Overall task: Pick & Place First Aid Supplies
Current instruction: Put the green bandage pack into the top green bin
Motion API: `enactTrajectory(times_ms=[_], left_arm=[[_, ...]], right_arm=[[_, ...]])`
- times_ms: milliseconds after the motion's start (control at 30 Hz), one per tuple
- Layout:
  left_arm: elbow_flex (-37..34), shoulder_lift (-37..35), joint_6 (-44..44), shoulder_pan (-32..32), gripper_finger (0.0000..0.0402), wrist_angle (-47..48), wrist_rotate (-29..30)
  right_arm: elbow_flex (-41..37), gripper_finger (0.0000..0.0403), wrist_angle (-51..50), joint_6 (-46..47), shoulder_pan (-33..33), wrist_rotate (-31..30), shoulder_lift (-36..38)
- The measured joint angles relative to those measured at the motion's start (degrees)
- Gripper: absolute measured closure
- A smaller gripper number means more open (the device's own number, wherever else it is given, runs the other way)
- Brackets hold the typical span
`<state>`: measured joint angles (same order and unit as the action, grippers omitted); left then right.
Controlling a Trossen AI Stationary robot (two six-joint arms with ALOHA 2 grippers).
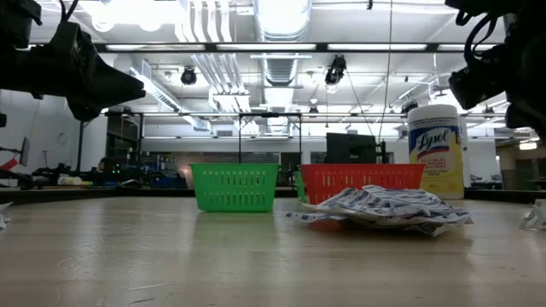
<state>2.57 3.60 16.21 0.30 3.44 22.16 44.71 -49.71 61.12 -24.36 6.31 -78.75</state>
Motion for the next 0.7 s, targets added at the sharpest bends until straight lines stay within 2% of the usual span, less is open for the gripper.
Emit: enactTrajectory(times_ms=[367, 700], left_arm=[[0.0, 0.0, -3.9, 0.0, 0.0293, 0.0, 0.3], [0.0, 0.0, -2.2, 0.0, 0.0293, 0.0, 0.3]], right_arm=[[-0.2, 0.0351, 3.4, -1.6, 0.0, -0.3, -6.5], [0.1, 0.0351, 5.4, -2.8, 0.1, -0.4, -12.8]])
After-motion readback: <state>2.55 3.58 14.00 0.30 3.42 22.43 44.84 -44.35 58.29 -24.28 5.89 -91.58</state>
